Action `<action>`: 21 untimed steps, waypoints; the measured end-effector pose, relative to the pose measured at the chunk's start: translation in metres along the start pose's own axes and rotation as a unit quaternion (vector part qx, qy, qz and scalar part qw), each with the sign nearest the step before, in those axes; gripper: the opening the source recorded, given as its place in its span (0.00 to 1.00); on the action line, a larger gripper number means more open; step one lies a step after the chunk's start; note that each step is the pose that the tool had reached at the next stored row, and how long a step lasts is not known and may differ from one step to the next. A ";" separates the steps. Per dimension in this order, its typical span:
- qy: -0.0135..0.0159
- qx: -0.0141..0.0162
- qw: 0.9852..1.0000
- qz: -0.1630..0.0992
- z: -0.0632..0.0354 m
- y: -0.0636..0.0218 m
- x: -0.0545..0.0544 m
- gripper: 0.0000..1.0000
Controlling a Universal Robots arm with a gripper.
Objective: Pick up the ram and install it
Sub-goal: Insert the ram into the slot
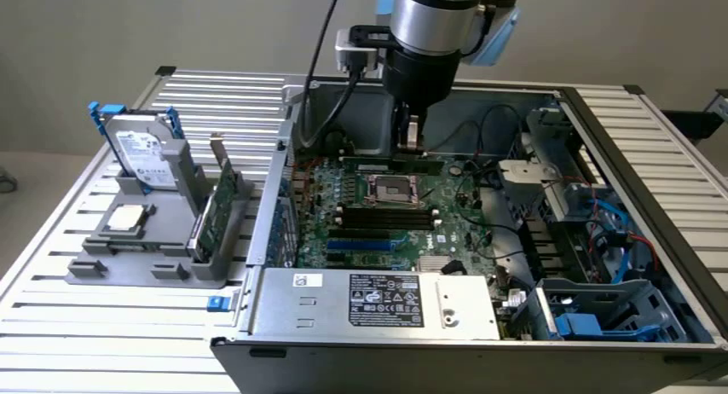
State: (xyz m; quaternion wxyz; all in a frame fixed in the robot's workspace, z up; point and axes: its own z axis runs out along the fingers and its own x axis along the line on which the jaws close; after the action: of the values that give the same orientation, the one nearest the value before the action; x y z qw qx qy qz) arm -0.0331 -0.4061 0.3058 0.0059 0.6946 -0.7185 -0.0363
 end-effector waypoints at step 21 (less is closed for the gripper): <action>0.000 0.000 1.000 0.002 0.0375 -0.0034 0.015 0.14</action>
State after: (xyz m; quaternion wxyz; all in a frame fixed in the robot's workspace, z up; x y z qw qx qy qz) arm -0.0324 -0.4199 0.2676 0.0058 0.6929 -0.7201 -0.0363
